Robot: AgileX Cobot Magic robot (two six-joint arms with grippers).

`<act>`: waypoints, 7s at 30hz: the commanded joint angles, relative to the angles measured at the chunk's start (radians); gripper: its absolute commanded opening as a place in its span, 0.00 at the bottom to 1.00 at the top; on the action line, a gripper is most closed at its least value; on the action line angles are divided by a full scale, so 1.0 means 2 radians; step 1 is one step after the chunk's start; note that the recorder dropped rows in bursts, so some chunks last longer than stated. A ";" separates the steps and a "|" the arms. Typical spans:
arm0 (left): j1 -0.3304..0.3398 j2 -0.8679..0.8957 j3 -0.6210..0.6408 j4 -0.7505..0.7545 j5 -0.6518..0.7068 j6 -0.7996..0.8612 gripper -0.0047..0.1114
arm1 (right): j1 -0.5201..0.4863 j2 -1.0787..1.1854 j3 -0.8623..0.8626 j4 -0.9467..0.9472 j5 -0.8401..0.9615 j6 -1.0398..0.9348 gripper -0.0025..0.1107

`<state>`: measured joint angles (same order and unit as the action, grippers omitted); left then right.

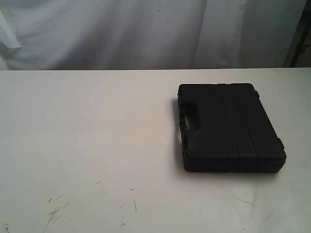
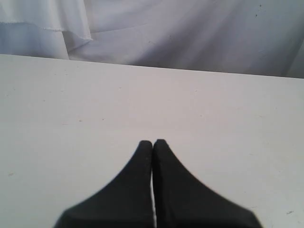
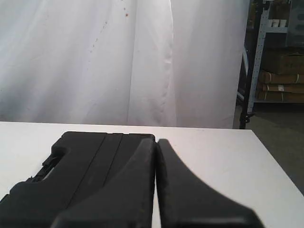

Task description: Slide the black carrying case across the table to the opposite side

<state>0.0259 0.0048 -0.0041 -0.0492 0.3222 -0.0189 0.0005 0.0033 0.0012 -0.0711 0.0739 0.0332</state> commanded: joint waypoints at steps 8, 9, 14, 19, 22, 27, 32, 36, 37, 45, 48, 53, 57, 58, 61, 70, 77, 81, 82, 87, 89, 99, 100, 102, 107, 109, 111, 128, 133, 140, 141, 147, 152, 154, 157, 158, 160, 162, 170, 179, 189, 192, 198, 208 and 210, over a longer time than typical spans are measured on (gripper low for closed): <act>-0.001 -0.002 0.002 0.000 -0.005 -0.003 0.04 | 0.002 -0.002 -0.001 0.005 -0.054 0.002 0.02; -0.001 -0.002 0.002 0.000 -0.005 -0.003 0.04 | 0.002 -0.002 -0.001 0.005 -0.104 0.013 0.02; -0.001 -0.002 0.002 0.000 -0.005 -0.003 0.04 | 0.002 -0.002 -0.005 0.102 -0.262 0.189 0.02; -0.001 -0.002 0.002 0.000 -0.005 -0.003 0.04 | 0.002 0.076 -0.133 0.118 -0.269 0.143 0.02; -0.001 -0.002 0.002 0.000 -0.005 -0.003 0.04 | 0.002 0.155 -0.209 0.118 -0.317 0.060 0.02; -0.001 -0.002 0.002 0.000 -0.005 -0.003 0.04 | 0.002 0.278 -0.316 0.118 -0.337 0.034 0.02; -0.001 -0.002 0.002 0.000 -0.005 -0.003 0.04 | 0.002 0.416 -0.424 0.118 -0.221 0.034 0.02; -0.001 -0.002 0.002 0.000 -0.005 -0.003 0.04 | 0.002 0.524 -0.504 0.103 -0.054 0.034 0.02; -0.001 -0.002 0.002 0.000 -0.005 -0.003 0.04 | 0.002 0.552 -0.524 0.101 -0.007 0.034 0.02; -0.001 -0.002 0.002 0.000 -0.005 -0.003 0.04 | 0.040 0.740 -0.657 0.101 0.337 -0.054 0.02; -0.001 -0.002 0.002 0.000 -0.005 -0.003 0.04 | 0.065 0.790 -0.687 0.107 0.410 -0.066 0.05; -0.001 -0.002 0.002 0.000 -0.005 -0.003 0.04 | 0.118 0.850 -0.724 0.110 0.466 -0.066 0.19; -0.001 -0.002 0.002 0.000 -0.005 -0.003 0.04 | 0.155 0.891 -0.753 0.113 0.479 -0.040 0.37; -0.001 -0.002 0.002 0.000 -0.005 -0.003 0.04 | 0.161 0.899 -0.758 0.115 0.479 -0.035 0.40; -0.001 -0.002 0.002 0.000 -0.005 -0.003 0.04 | 0.183 0.925 -0.783 0.120 0.479 -0.017 0.53; -0.001 -0.002 0.002 0.000 -0.005 -0.003 0.04 | 0.212 1.034 -0.898 0.068 0.516 0.112 0.55; -0.001 -0.002 0.002 0.000 -0.005 -0.003 0.04 | 0.217 1.116 -0.989 0.064 0.555 0.140 0.55; -0.001 -0.002 0.002 0.000 -0.005 -0.003 0.04 | 0.217 1.148 -1.020 0.060 0.564 0.146 0.55; -0.001 -0.002 0.002 0.000 -0.005 -0.003 0.04 | 0.217 1.153 -1.024 0.056 0.566 0.149 0.55; -0.001 -0.002 0.002 0.000 -0.005 -0.003 0.04 | 0.217 1.178 -1.030 0.047 0.571 0.157 0.55; -0.001 -0.002 0.002 0.000 -0.005 -0.003 0.04 | 0.217 1.188 -1.030 0.043 0.573 0.160 0.55; -0.001 -0.002 0.002 0.000 -0.005 -0.003 0.04 | 0.218 1.220 -1.030 0.043 0.569 0.161 0.53; -0.001 -0.002 0.002 0.000 -0.005 -0.003 0.04 | 0.218 1.222 -1.030 0.043 0.567 0.161 0.53; -0.001 -0.002 0.002 0.000 -0.005 -0.003 0.04 | 0.218 1.226 -1.030 0.043 0.566 0.162 0.50; -0.001 -0.002 0.002 0.000 -0.005 -0.003 0.04 | 0.218 1.227 -1.030 0.036 0.565 0.173 0.34; -0.001 -0.002 0.002 0.000 -0.005 -0.003 0.04 | 0.218 1.227 -1.030 0.030 0.570 0.173 0.19; -0.001 -0.002 0.002 0.000 -0.005 -0.003 0.04 | 0.218 1.227 -1.030 0.029 0.572 0.172 0.06; -0.001 -0.002 0.002 0.000 -0.005 -0.003 0.04 | 0.247 1.225 -1.037 0.036 0.562 0.184 0.02; -0.001 -0.002 0.002 0.000 -0.005 -0.003 0.04 | 0.261 1.225 -1.045 0.036 0.549 0.211 0.02; -0.001 -0.002 0.002 0.000 -0.005 -0.003 0.04 | 0.269 1.226 -1.047 0.088 0.505 0.270 0.02; -0.001 -0.002 0.002 0.000 -0.005 -0.003 0.04 | 0.271 1.226 -1.047 0.092 0.498 0.273 0.02; -0.001 -0.002 0.002 0.000 -0.005 -0.003 0.04 | 0.292 1.226 -1.047 0.118 0.451 0.301 0.02; -0.001 -0.002 0.002 0.000 -0.005 -0.003 0.04 | 0.302 1.228 -1.047 0.149 0.409 0.295 0.02; -0.001 -0.002 0.002 0.000 -0.005 -0.003 0.04 | 0.307 1.233 -1.051 0.153 0.400 0.295 0.02; -0.001 -0.002 0.002 0.000 -0.005 -0.003 0.04 | 0.312 1.246 -1.073 0.168 0.402 0.292 0.02; -0.001 -0.002 0.002 0.000 -0.005 -0.003 0.04 | 0.315 1.253 -1.084 0.168 0.404 0.292 0.02; -0.001 -0.002 0.002 0.000 -0.005 -0.003 0.04 | 0.318 1.263 -1.107 0.169 0.411 0.291 0.02; -0.001 -0.002 0.002 0.000 -0.005 -0.003 0.04 | 0.323 1.275 -1.131 0.173 0.418 0.291 0.02; -0.001 -0.002 0.002 0.000 -0.005 -0.003 0.04 | 0.338 1.307 -1.185 0.189 0.423 0.296 0.02; -0.001 -0.002 0.002 0.000 -0.005 -0.003 0.04 | 0.354 1.308 -1.186 0.192 0.395 0.298 0.02; -0.001 -0.002 0.002 0.000 -0.005 -0.003 0.04 | 0.358 1.308 -1.186 0.192 0.384 0.298 0.46; -0.001 -0.002 0.002 0.000 -0.005 -0.003 0.04 | 0.358 1.308 -1.186 0.187 0.385 0.291 0.67; -0.001 -0.002 0.002 0.000 -0.005 -0.003 0.04 | 0.358 1.305 -1.186 0.167 0.419 0.293 0.73; -0.001 -0.002 0.002 0.000 -0.005 -0.003 0.04 | 0.358 1.283 -1.186 0.138 0.448 0.294 0.73; -0.001 -0.002 0.002 0.000 -0.005 -0.003 0.04 | 0.358 1.279 -1.186 0.138 0.448 0.297 0.73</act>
<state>0.0259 0.0048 -0.0041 -0.0492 0.3222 -0.0189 0.7190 2.5905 -2.3699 0.2233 0.9794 0.6401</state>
